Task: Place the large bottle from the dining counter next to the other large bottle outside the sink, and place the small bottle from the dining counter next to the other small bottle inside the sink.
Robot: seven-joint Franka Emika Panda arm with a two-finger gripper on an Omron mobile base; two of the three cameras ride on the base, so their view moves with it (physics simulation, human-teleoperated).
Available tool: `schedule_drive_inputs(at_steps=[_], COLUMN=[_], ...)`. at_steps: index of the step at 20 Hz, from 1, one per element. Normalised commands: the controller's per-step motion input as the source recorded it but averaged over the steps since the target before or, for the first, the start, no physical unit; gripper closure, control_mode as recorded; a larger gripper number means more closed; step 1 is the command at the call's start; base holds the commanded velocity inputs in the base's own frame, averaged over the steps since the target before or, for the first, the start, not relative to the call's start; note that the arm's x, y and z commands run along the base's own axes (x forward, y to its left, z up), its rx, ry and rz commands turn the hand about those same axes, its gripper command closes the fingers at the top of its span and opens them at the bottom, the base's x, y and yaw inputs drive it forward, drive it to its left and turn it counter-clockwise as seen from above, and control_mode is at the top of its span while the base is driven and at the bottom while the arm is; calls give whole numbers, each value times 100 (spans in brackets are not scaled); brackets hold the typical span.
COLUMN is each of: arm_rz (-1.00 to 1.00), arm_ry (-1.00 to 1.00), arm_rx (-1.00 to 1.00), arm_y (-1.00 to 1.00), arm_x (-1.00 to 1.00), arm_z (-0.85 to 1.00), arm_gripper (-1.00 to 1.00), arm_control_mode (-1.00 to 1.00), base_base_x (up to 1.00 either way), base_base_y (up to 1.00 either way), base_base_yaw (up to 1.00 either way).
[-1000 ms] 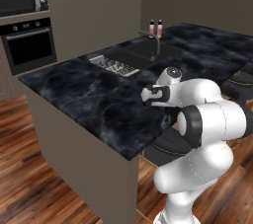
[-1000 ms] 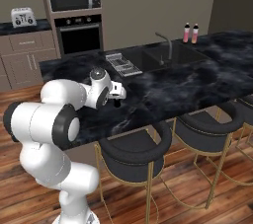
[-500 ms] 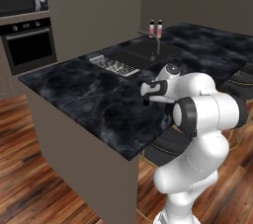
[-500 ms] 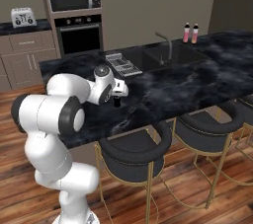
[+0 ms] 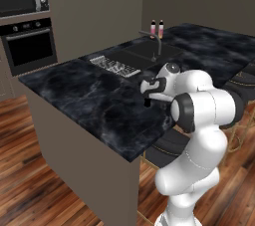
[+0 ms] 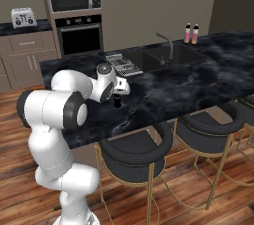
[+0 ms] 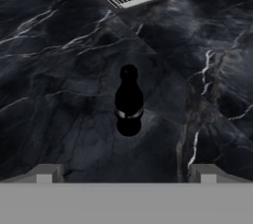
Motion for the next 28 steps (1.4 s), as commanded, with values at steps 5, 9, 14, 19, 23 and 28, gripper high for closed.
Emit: schedule_drive_inputs(at_steps=[5,9,14,19,23,28], arm_rz=[0,0,0,0,0,0], arm_ry=[0,0,0,0,0,0], arm_rx=[0,0,0,0,0,0], arm_y=[0,0,0,0,0,0], arm_x=[20,16,11,14,14,10], arm_z=[-3,-8,-13,-14,-6,0], arm_gripper=[-100,-100,-100,-100,-100,-100], arm_control_mode=[-100,-100,-100,-100,-100,-100], base_base_x=[0,0,0,0,0,0], base_base_y=[0,0,0,0,0,0], base_base_yaw=[0,0,0,0,0,0])
